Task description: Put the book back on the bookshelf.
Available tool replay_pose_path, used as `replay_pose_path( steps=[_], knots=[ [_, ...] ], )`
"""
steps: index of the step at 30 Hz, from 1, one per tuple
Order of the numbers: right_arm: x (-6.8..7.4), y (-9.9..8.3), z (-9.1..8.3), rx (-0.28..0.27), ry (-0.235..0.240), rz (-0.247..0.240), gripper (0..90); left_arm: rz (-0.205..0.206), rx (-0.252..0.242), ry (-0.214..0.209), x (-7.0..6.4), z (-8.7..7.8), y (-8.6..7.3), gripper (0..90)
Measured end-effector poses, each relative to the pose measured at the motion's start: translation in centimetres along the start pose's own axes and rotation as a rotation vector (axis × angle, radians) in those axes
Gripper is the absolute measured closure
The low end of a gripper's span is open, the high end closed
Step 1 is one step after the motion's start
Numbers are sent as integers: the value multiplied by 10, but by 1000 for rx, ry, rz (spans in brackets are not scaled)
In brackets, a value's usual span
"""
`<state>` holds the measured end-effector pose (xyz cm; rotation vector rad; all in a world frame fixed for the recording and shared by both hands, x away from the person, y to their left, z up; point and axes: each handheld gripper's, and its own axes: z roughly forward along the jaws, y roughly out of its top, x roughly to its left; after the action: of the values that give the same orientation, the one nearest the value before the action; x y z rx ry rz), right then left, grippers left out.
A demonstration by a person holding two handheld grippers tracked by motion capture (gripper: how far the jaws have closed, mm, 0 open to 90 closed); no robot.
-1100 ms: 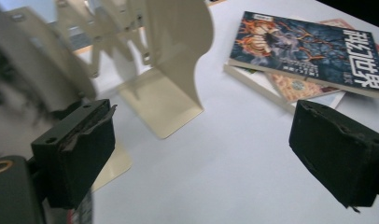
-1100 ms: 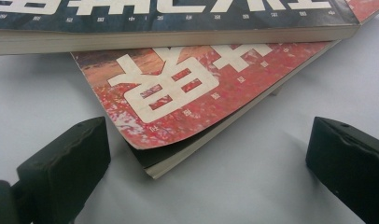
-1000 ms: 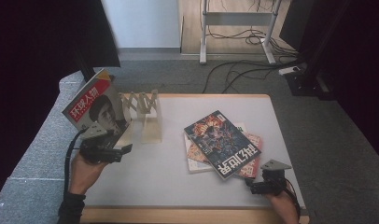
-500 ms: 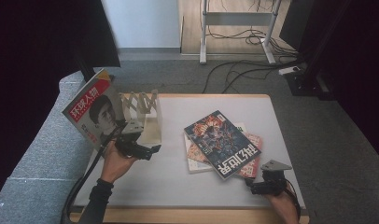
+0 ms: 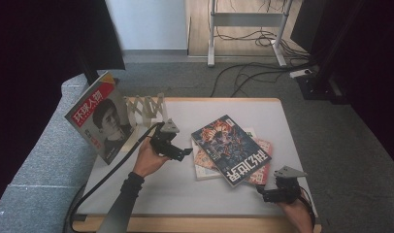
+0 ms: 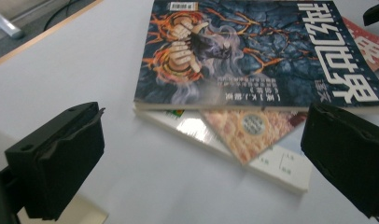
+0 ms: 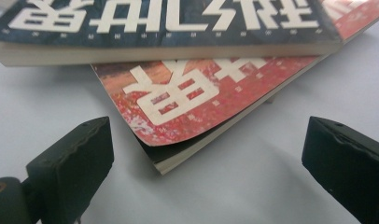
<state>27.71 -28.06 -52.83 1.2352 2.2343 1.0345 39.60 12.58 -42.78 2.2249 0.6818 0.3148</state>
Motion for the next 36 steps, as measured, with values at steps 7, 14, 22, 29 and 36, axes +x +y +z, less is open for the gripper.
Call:
replay_pose_path(
  steps=[7,14,22,29,36],
  knots=[
    [-1,9,-3,-21,3,-6,16,6,23,-8,0,31,9,0],
    [-4,18,4,-15,21,-11,9,1,35,-10,5,62,12,0],
    [-8,34,14,-19,7,-26,25,-5,54,2,14,87,15,0],
    [-13,45,23,-15,-2,-36,28,-11,77,21,24,101,14,0],
    [-20,54,31,-18,13,-29,26,-32,82,9,34,114,8,0]
  ],
)
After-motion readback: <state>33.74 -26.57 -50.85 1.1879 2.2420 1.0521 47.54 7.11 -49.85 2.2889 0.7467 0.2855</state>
